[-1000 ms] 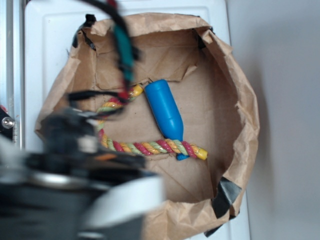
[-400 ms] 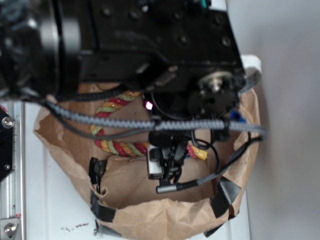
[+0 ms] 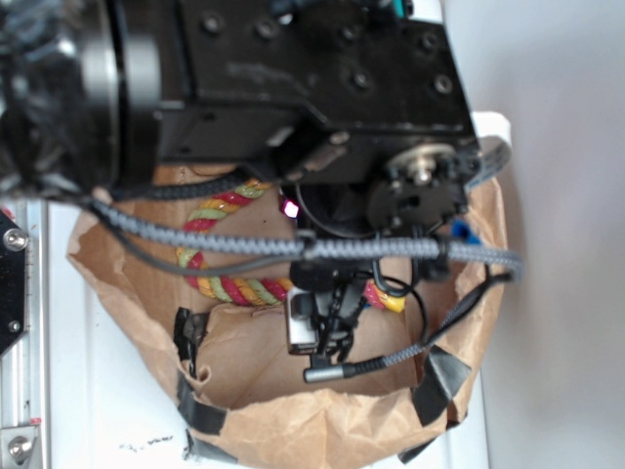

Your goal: Grab the multicolored rope.

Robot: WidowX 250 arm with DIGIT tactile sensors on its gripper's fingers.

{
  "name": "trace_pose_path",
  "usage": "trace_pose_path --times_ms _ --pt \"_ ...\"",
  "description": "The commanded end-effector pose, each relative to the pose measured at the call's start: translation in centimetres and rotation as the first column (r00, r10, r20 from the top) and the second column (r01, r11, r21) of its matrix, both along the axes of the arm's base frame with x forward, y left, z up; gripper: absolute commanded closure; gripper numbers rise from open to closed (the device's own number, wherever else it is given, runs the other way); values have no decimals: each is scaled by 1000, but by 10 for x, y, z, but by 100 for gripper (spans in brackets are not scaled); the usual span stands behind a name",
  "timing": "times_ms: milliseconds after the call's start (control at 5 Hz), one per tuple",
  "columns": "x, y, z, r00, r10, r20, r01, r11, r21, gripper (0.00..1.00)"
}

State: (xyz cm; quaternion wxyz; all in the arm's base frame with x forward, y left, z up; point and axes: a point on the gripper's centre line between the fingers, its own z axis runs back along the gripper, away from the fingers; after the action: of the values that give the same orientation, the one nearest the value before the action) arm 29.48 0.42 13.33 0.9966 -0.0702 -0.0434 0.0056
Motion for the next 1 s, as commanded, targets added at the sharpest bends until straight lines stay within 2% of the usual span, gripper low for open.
trace_pose_path --times_ms 0,400,800 --pt "-3 -11 -3 997 -16 81 12 999 47 0" --pt "-8 -28 -30 989 -61 133 47 993 107 0" --pt "12 -44 -58 989 -59 133 39 989 145 0"
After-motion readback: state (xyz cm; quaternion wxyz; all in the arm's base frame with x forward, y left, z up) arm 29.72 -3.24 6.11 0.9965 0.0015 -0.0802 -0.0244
